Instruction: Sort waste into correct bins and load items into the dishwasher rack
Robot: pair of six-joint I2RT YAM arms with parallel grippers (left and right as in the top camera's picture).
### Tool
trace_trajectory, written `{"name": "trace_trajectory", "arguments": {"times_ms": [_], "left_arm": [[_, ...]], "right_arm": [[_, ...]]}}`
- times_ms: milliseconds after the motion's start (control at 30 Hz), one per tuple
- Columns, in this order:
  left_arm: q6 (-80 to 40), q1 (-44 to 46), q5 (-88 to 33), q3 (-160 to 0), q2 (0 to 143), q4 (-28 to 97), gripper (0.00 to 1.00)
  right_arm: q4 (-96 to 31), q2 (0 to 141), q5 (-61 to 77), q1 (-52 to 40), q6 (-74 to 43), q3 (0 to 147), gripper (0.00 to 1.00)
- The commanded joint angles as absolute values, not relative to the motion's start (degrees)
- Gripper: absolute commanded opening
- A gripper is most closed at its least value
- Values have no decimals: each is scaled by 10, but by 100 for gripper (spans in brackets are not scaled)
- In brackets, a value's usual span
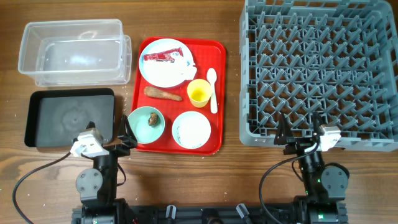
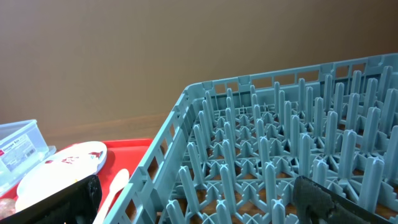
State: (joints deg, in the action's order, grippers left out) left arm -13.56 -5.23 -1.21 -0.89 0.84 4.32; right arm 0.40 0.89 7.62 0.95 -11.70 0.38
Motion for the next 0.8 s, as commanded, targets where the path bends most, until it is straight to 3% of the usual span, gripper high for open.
{"name": "trace_trajectory", "arguments": {"times_ms": [0,767], "left_arm": [[-124,-48,-8,-4,2,43,100],[-124,-48,-18,-4,2,26,100]], "right_arm": [[5,8,70,6,-122,3,100],[8,8,69,6,-121,3,100]]}}
